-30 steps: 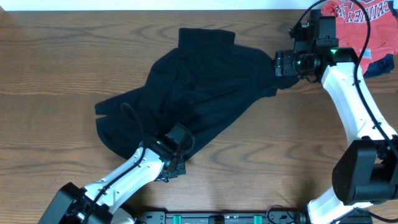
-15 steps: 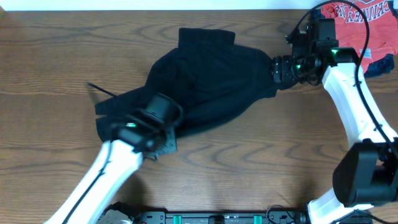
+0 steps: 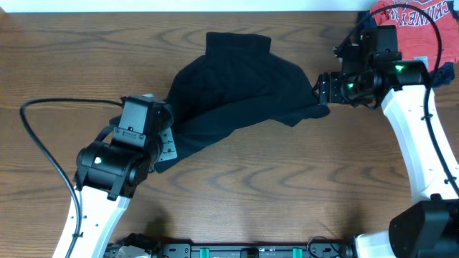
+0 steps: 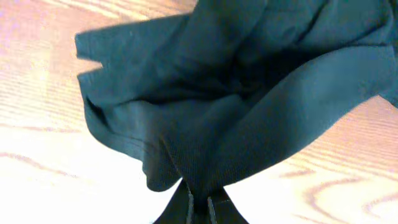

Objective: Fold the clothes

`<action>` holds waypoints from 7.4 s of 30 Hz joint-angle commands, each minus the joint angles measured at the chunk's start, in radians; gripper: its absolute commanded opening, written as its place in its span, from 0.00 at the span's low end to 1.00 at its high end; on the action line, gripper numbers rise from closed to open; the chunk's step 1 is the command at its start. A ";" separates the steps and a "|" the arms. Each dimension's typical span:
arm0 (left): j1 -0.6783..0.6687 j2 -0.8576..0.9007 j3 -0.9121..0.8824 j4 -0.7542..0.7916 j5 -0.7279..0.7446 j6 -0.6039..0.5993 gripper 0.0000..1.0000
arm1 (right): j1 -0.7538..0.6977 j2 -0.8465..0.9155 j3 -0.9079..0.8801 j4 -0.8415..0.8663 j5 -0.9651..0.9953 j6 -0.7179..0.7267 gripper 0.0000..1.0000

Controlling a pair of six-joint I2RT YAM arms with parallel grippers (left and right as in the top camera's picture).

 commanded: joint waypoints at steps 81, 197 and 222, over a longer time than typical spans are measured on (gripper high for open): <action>0.147 -0.188 0.440 0.203 -0.277 0.148 0.06 | -0.164 -0.155 0.748 -0.249 0.071 -0.087 0.01; 0.230 0.163 -0.100 -0.248 0.253 -0.031 0.07 | -0.171 -0.268 -0.278 -0.238 0.056 -0.014 0.01; 0.230 0.325 -0.137 0.190 0.112 -0.059 0.07 | -0.171 -0.092 -0.279 0.151 0.037 0.003 0.01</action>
